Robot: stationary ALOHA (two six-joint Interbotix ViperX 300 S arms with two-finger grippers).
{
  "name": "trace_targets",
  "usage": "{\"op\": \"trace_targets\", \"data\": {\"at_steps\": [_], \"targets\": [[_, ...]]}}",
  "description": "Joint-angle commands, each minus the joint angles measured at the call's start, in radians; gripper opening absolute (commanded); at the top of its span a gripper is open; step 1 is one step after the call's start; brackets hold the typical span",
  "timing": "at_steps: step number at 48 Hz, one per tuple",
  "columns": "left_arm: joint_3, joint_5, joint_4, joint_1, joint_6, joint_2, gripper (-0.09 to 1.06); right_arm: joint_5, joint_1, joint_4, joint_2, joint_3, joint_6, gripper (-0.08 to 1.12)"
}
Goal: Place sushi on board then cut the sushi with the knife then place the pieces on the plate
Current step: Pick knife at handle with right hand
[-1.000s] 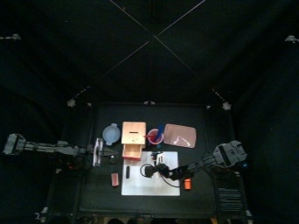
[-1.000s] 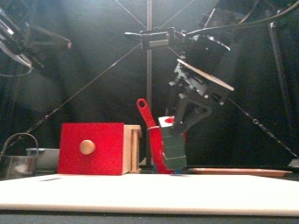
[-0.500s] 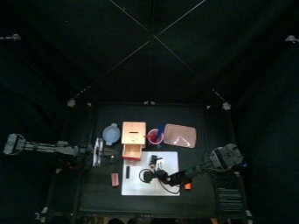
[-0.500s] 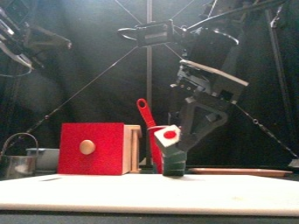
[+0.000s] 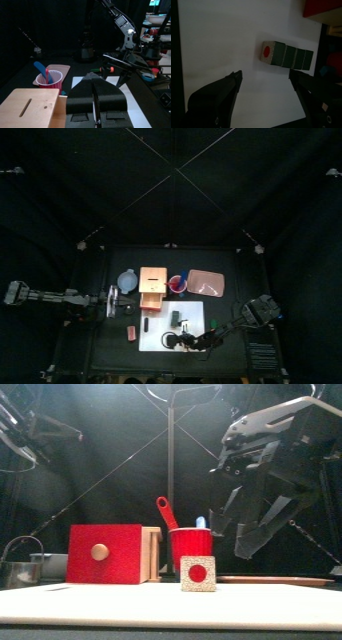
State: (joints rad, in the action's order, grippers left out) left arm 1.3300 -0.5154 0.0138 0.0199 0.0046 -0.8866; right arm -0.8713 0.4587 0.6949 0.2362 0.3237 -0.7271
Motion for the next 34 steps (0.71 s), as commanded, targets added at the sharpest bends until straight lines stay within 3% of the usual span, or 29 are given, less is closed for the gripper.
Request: {"op": "trace_targets", "data": {"at_steps": [1,8,20,34], "targets": [[-0.021,-0.009,-0.002,0.011,0.000,0.003,0.08,0.017,-0.049,0.035,-0.074,0.000,-0.005,1.02],[-0.018,-0.008,-0.002,0.014,-0.003,0.003,0.08,0.121,-0.143,0.006,-0.123,0.025,-0.005,1.02],[-0.012,-0.008,-0.002,0.014,-0.002,0.003,0.08,0.428,-0.327,-0.259,-0.219,0.155,0.017,1.02],[-0.006,-0.009,-0.002,0.015,-0.005,0.003,0.07,0.588,-0.433,-0.347,-0.258,0.249,0.021,1.02]]}}
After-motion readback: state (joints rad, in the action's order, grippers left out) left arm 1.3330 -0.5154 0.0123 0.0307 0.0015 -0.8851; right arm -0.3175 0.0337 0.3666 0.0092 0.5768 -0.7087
